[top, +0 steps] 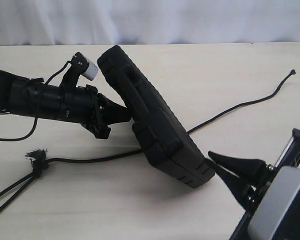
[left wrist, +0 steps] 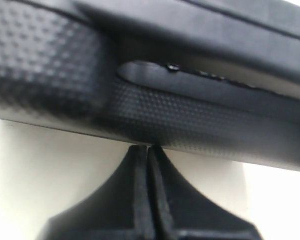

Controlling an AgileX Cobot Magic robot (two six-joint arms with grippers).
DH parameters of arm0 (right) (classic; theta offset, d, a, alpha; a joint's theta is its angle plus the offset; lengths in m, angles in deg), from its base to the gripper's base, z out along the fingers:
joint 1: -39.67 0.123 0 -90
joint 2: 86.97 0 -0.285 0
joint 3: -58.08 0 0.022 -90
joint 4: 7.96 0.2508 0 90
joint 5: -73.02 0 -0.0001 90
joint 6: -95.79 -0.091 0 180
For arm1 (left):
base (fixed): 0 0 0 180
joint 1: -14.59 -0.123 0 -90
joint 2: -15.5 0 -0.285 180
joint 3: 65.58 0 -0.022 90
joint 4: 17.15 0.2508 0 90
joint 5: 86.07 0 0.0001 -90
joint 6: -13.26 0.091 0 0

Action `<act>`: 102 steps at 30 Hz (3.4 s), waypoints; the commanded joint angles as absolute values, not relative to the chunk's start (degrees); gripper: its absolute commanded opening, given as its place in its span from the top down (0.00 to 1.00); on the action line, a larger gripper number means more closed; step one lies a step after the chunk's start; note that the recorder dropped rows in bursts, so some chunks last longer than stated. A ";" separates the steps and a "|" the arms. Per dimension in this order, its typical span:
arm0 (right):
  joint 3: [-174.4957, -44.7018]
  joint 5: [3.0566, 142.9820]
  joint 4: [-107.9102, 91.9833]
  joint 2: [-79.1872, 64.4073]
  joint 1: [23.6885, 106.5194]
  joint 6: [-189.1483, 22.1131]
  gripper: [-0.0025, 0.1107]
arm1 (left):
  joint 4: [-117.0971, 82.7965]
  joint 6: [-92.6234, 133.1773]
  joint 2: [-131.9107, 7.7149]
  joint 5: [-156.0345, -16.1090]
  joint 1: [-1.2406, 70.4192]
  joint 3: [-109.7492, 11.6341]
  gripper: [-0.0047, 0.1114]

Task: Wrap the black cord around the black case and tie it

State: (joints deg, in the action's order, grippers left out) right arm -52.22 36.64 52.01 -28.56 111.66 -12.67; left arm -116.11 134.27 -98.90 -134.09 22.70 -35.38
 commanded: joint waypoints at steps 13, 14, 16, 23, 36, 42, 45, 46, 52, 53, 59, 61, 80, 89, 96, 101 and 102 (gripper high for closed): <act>-52.03 33.17 58.60 -18.80 117.15 -14.75 0.21 | -117.10 135.94 -98.81 -135.30 22.97 -35.78 0.96; -52.03 31.76 57.95 -18.12 117.15 -17.03 0.18 | -117.10 135.94 -98.81 -135.30 22.97 -35.78 0.96; -52.03 28.87 56.79 -16.40 117.15 -21.06 0.18 | -117.10 135.94 -98.81 -135.30 22.97 -35.78 0.96; -52.03 18.98 41.76 -3.65 117.15 -38.02 0.18 | -117.10 134.61 -98.81 -135.43 22.97 -35.78 0.96; -63.81 3.06 52.32 21.43 117.03 -37.60 0.30 | -117.10 134.33 -98.81 -135.71 22.97 -35.78 0.96; -65.41 3.06 49.79 23.99 113.06 -39.25 0.65 | -117.10 132.91 -98.81 -136.52 22.97 -35.78 0.96; -65.41 5.72 44.99 23.99 109.27 -43.93 0.94 | -117.10 131.56 -98.81 -136.11 22.97 -35.78 0.96; -65.41 5.39 45.59 23.99 108.72 -45.28 0.94 | -117.10 131.56 -98.81 -136.01 22.97 -35.78 0.96; -65.41 5.20 47.70 23.99 102.11 -49.35 0.94 | -116.24 122.66 -98.00 -135.84 22.97 -38.03 0.72; -65.41 5.56 47.70 23.99 101.27 -50.08 0.94 | -113.77 119.36 -97.46 -135.05 22.97 -39.01 0.67; -65.41 5.57 47.70 23.99 93.96 -53.45 0.94 | -100.74 101.38 -96.31 -132.89 23.53 -45.14 0.52; -65.41 5.67 47.39 23.99 91.32 -53.86 0.94 | -90.57 92.26 -96.31 -131.44 25.40 -48.01 0.52; -65.41 9.09 40.81 23.99 87.54 -56.01 0.94 | -9.69 41.29 -107.06 -130.92 41.17 -54.33 0.62; -65.41 9.09 40.81 23.99 87.54 -55.72 0.94 | 4.73 41.67 -107.29 -128.73 41.31 -54.33 0.96; -65.41 9.09 40.81 23.99 87.54 -54.76 0.94 | 23.83 44.32 -107.29 -129.15 45.20 -54.33 0.96; -65.41 9.09 40.81 23.99 87.54 -54.50 0.94 | 32.27 61.80 -107.29 -131.22 50.18 -52.55 0.96; -65.41 9.09 40.81 23.99 87.54 -54.50 0.94 | 32.75 66.78 -107.29 -131.65 50.68 -52.02 0.96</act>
